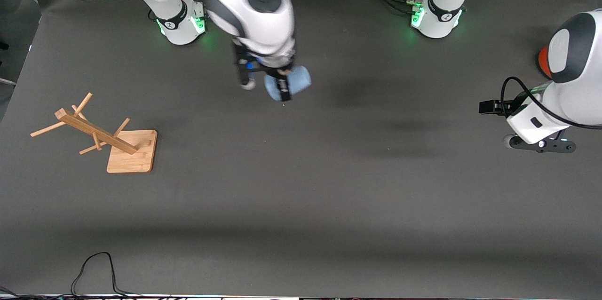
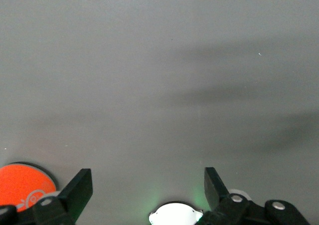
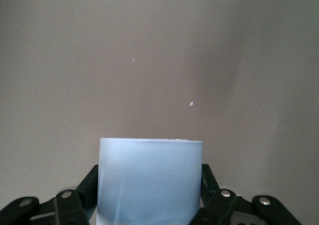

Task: Rotate and upright cup with both arms
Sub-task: 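Carry the blue cup to mid-table and lower it with the right gripper, then release the cup on its side and lift the right gripper away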

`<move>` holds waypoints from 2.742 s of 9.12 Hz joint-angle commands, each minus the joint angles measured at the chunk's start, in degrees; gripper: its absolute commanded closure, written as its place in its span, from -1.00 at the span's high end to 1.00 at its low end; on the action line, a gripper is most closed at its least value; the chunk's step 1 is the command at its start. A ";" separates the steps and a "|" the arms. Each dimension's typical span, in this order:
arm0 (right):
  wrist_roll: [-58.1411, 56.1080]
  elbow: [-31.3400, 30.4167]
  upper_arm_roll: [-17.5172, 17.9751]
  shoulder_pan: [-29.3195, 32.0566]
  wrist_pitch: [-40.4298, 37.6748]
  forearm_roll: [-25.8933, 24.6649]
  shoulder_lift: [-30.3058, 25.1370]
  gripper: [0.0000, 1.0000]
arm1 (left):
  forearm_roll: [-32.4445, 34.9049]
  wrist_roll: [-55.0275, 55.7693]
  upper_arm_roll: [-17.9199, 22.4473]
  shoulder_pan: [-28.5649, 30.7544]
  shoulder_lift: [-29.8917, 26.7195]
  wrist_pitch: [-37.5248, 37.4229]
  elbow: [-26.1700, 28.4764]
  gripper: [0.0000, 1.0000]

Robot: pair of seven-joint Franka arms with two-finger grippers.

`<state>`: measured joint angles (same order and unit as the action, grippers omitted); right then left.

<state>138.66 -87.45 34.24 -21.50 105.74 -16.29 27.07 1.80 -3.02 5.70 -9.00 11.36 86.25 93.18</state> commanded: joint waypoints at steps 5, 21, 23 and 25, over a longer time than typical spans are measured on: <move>22.16 23.89 -9.24 -19.08 3.04 -11.57 26.26 0.19 | -0.48 -0.49 0.10 -0.32 -0.64 -1.26 -0.54 1.00; 25.96 29.18 -16.66 -24.21 6.24 -11.04 33.50 1.00 | -0.75 -0.06 -0.43 -1.02 -1.43 -1.79 -0.01 1.00; 25.26 28.91 -16.22 -23.86 0.81 -9.30 29.12 1.00 | -1.19 0.38 -0.43 -1.02 -1.26 -1.79 0.16 1.00; 17.39 28.83 -16.75 -23.42 -5.51 -2.81 22.45 1.00 | -1.19 0.38 -0.43 -1.02 -1.34 -1.53 0.51 1.00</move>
<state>155.59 -56.90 17.91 -44.93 105.02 -22.33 55.10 0.97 -3.01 4.92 -9.43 11.04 85.26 93.12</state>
